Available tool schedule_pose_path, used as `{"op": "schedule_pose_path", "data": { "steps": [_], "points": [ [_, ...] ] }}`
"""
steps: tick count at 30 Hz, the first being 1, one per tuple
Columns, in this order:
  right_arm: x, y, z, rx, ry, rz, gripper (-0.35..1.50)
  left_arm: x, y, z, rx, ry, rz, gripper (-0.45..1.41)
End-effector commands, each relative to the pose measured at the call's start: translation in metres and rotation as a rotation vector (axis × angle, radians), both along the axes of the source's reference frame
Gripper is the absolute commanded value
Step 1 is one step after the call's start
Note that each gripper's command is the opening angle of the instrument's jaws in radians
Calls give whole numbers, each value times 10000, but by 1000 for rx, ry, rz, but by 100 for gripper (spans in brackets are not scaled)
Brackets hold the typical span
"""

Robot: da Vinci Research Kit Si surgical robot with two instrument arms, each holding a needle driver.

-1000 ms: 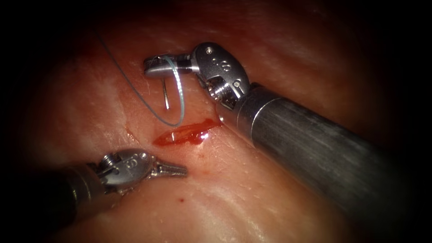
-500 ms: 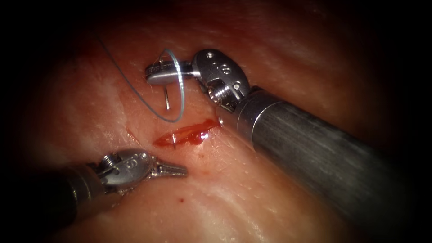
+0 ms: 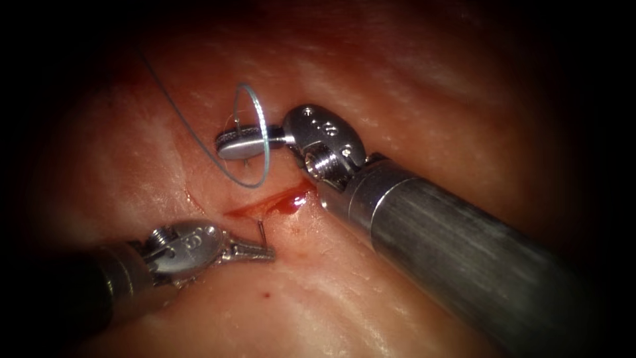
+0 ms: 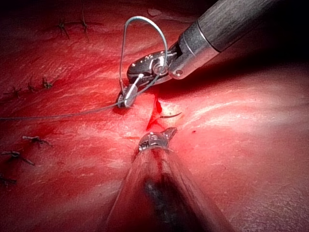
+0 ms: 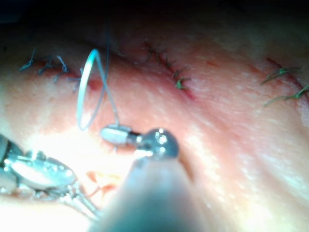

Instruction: Wound Closure

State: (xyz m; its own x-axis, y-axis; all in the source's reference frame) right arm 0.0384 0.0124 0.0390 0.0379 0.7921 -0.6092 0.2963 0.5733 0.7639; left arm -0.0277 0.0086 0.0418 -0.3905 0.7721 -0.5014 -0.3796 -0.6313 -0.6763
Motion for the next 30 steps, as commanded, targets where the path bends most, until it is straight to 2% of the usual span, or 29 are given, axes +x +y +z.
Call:
{"op": "schedule_pose_path", "data": {
  "steps": [1,5,6,9,11,15,19,23,30],
  "points": [
    [4,-2,1,0,2,-7,-35,-5,0,6,0,-2,1,-45],
    [1,-7,-4,-6,0,-8,-35,-5,0,6,0,-2,1,-45],
    [2,-4,-4,-83,-3,35,2,-5,0,6,0,-2,1,-45],
    [6,4,-2,-183,-24,95,71,-5,0,6,0,-1,0,-45],
    [8,10,0,-221,-43,127,103,-5,0,6,-1,-1,0,-45],
    [13,22,3,-274,-69,168,125,-4,-1,6,-1,-1,0,-45],
    [17,36,6,-315,-92,201,135,-4,-1,6,-6,-2,4,-45],
    [20,47,6,-348,-102,223,136,-3,-2,5,-6,-2,4,-45],
    [19,52,-6,-374,-105,219,133,-3,-2,5,-6,-2,4,-45]
  ]
}}
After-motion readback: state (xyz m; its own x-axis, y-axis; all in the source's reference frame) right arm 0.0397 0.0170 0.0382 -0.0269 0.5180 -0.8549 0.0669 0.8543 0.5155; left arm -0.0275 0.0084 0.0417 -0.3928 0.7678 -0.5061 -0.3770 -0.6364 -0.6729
